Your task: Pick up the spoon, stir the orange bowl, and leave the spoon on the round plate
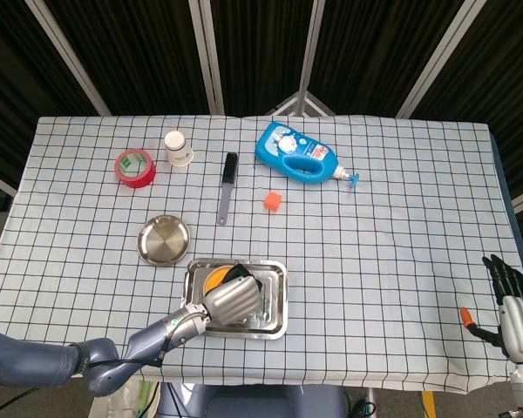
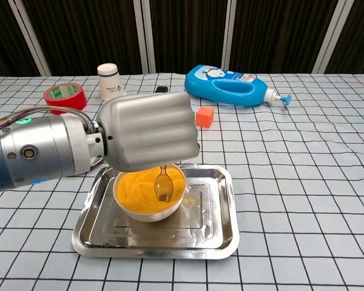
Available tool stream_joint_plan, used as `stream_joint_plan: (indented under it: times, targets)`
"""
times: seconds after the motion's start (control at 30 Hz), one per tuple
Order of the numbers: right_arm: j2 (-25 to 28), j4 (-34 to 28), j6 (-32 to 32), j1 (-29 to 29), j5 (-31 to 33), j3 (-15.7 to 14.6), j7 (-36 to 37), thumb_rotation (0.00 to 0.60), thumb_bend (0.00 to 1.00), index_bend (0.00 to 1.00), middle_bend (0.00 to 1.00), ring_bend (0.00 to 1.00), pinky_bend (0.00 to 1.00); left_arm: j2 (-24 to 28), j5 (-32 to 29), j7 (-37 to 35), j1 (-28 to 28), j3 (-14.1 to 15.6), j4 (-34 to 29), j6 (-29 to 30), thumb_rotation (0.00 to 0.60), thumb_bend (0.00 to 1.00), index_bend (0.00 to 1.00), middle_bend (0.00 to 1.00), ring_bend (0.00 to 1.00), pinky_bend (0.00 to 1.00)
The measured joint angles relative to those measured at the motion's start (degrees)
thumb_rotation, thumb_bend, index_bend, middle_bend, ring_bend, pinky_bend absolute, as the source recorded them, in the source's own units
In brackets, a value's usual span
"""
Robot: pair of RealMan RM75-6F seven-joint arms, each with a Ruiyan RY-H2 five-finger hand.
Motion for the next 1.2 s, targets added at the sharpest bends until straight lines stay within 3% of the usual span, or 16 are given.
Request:
stream_joint_plan:
  times: [0.7, 1.0, 1.2]
  targets:
    - [0.12, -0.04, 0.04, -0.17, -0.04, -0.13, 0.01, 0.600, 0.39, 0.00, 0.00, 0.00, 0.00, 1.72, -4.02, 3.00, 0.48, 0.18, 0.89, 2.06, 0.600, 0.63, 0.83, 1.00, 1.00, 1.00]
    - [0.06, -0.09, -0.03, -0.16, -0.06, -0.20, -0.24, 0.600, 0.39, 0.00, 0.00, 0.00, 0.00, 6.39, -0.20, 3.45, -1.15, 0.08, -2.73, 1.71, 0.600, 0.63, 0.83, 1.00, 1.00, 1.00]
    - [0.00, -0.07, -0.01, -0.16, 0.17, -0.07, -0.30, 0.600, 0.39, 0.00, 0.00, 0.00, 0.00, 11.32, 2.47, 9.99, -4.58, 1.07, -5.72, -3.83, 0.600, 0.63, 0.83, 1.00, 1.00, 1.00]
